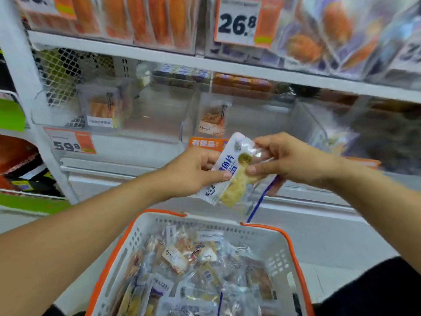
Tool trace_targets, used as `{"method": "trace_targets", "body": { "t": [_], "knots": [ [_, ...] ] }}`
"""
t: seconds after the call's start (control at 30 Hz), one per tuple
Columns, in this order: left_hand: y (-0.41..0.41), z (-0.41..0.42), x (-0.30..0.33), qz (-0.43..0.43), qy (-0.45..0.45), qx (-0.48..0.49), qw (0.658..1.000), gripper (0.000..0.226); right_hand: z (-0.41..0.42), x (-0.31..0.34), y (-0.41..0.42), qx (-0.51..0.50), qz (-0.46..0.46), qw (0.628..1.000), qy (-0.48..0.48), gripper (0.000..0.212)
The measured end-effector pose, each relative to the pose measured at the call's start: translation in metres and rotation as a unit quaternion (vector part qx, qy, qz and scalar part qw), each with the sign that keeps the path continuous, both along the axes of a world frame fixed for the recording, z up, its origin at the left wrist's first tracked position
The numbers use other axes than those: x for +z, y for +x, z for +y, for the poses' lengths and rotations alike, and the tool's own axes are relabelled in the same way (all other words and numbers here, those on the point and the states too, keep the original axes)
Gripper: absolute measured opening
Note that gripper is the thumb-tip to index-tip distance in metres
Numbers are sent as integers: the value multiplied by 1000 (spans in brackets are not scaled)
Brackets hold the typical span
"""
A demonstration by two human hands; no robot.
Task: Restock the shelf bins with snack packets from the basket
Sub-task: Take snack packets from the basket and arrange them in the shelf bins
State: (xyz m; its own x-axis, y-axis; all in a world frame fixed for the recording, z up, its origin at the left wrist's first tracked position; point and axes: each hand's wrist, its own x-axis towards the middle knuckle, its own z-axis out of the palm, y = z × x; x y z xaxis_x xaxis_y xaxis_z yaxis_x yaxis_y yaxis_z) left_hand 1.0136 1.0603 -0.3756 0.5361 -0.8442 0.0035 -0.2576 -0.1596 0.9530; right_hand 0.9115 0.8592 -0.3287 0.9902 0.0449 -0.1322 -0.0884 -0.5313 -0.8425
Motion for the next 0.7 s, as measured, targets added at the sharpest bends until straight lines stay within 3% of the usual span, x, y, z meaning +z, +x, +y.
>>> {"method": "trace_targets", "body": {
  "t": [0.1,0.2,0.3,0.43,0.6,0.7],
  "knots": [
    [-24,-40,6,-7,-83,71,994,19,-50,17,-40,-119,-151,980,-41,12],
    [-31,-63,8,-10,-56,74,996,24,-102,42,-79,-194,-304,924,-126,4],
    [-33,-76,11,-6,-50,73,996,22,-146,48,-111,-237,-350,872,-245,16],
    [-36,-99,26,-13,-48,65,997,20,-196,38,-121,-269,-317,837,-356,8],
    [-44,-115,28,-8,-44,62,997,18,-220,19,-81,-219,-179,902,-326,9],
    [-42,-114,22,-3,-34,71,997,18,-228,5,-61,-212,-125,911,-330,11]
  ]
}}
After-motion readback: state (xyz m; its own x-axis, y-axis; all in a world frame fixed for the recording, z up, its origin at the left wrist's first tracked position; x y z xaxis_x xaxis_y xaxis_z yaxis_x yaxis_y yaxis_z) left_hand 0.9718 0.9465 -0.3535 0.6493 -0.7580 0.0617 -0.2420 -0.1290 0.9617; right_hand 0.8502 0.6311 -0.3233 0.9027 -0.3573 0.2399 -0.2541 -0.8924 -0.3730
